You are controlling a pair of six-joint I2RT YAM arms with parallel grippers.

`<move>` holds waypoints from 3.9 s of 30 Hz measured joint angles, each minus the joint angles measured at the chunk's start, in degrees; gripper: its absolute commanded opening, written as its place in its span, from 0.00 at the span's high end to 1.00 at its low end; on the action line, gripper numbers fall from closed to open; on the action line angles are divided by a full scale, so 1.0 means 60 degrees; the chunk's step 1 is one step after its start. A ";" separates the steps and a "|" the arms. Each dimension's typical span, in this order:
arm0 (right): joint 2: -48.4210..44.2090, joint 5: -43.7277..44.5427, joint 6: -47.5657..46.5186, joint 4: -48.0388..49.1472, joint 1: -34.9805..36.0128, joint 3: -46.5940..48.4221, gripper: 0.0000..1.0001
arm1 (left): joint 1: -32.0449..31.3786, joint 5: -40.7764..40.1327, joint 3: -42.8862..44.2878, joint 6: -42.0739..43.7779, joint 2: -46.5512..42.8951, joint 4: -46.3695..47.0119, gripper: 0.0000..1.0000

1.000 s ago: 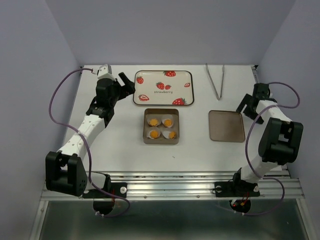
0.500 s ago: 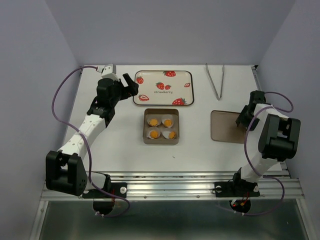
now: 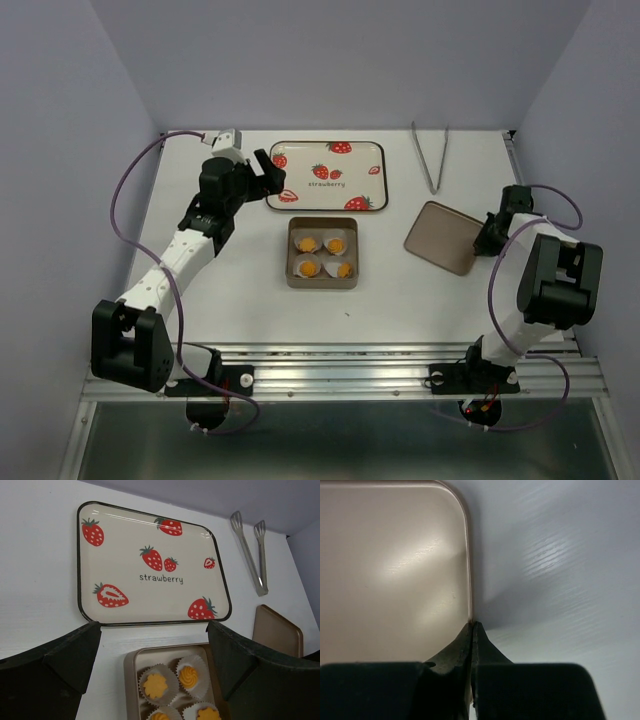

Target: Pack the cookies

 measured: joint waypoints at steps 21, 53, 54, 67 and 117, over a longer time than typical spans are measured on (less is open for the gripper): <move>-0.3730 -0.1705 -0.0306 -0.0233 0.2911 -0.0007 0.99 | -0.2495 0.2965 0.0106 0.0025 0.0528 0.0816 0.01; -0.4364 -0.3308 -0.1563 0.0499 0.5544 0.0973 0.16 | -0.3118 0.2492 -0.0044 -0.1927 0.0324 0.0889 1.00; -0.4415 -0.3020 -0.1945 0.0576 0.5727 0.1035 0.05 | -0.3078 0.2273 0.0160 -0.2055 0.0310 0.0521 1.00; -0.4878 -0.2594 -0.7970 0.1654 0.8939 0.1311 0.00 | -0.1122 0.2976 0.2386 -0.4841 0.1009 -0.2561 1.00; -0.4382 0.1803 -0.4758 0.4907 0.9792 0.0364 0.86 | -0.0809 0.2594 0.0124 -0.4717 -0.3089 -0.2484 0.01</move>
